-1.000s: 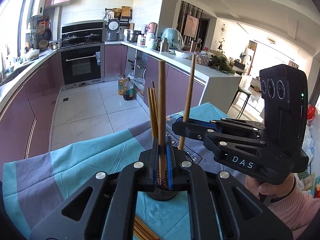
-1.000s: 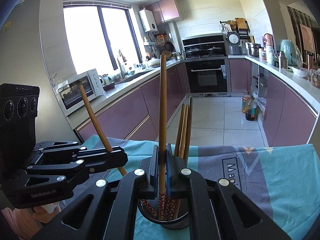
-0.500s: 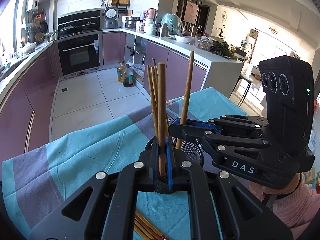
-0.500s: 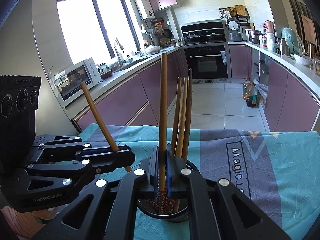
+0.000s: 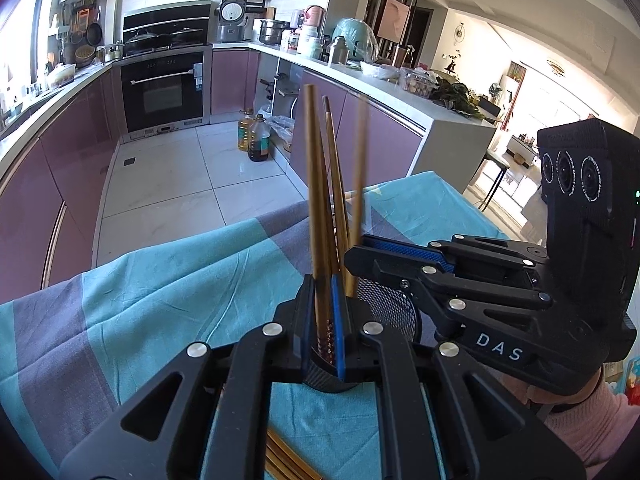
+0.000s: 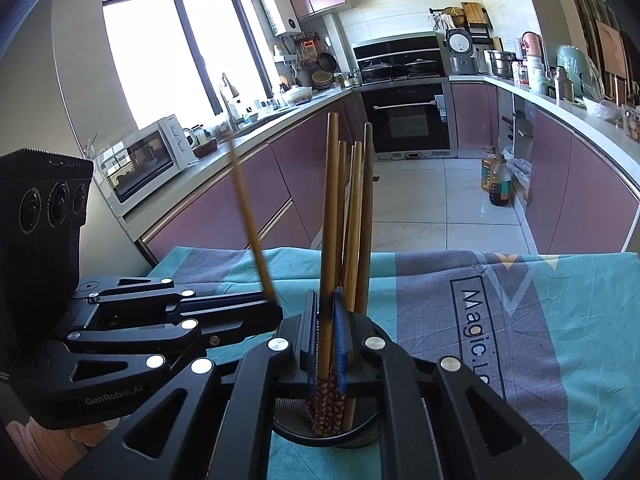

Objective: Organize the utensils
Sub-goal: 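Open the left tool and withdraw while the right tool releases its chopstick, then move both open tools back over the remaining chopsticks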

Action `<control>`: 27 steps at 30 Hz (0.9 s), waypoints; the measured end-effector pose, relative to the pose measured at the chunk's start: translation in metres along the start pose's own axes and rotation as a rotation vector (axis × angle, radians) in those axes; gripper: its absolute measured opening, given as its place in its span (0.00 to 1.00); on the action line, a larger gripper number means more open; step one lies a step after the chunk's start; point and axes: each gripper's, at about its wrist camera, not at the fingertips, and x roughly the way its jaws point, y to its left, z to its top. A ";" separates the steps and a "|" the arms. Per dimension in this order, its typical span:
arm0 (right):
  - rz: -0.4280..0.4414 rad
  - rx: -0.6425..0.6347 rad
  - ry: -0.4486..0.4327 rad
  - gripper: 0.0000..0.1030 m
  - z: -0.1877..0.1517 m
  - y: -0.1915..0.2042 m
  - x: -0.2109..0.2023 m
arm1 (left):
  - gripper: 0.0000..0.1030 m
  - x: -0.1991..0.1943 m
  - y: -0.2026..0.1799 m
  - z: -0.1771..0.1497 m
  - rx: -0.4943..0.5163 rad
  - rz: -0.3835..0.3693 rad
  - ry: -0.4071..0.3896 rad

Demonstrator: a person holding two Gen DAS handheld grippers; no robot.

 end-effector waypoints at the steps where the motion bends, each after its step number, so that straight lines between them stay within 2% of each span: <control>1: -0.002 0.002 -0.001 0.08 0.000 0.000 0.000 | 0.08 0.001 0.000 -0.001 0.000 0.002 0.000; 7: 0.008 0.004 -0.005 0.10 -0.003 0.000 -0.004 | 0.10 -0.001 0.005 -0.009 -0.015 0.014 -0.020; 13: 0.043 -0.030 -0.025 0.17 -0.010 0.011 -0.020 | 0.17 -0.027 0.008 -0.026 -0.023 0.062 -0.096; 14: 0.052 -0.044 -0.030 0.19 -0.011 0.014 -0.024 | 0.20 -0.033 0.008 -0.030 -0.022 0.070 -0.114; 16: 0.067 -0.085 -0.047 0.31 -0.017 0.025 -0.034 | 0.27 -0.045 0.011 -0.039 -0.022 0.093 -0.146; 19: 0.105 -0.145 -0.047 0.34 -0.027 0.040 -0.045 | 0.30 -0.061 0.019 -0.054 -0.030 0.119 -0.168; 24: 0.157 -0.220 0.015 0.42 -0.056 0.063 -0.041 | 0.39 -0.078 0.037 -0.090 -0.074 0.165 -0.167; 27: 0.158 -0.228 0.087 0.42 -0.075 0.068 -0.025 | 0.39 -0.079 0.053 -0.115 -0.116 0.172 -0.131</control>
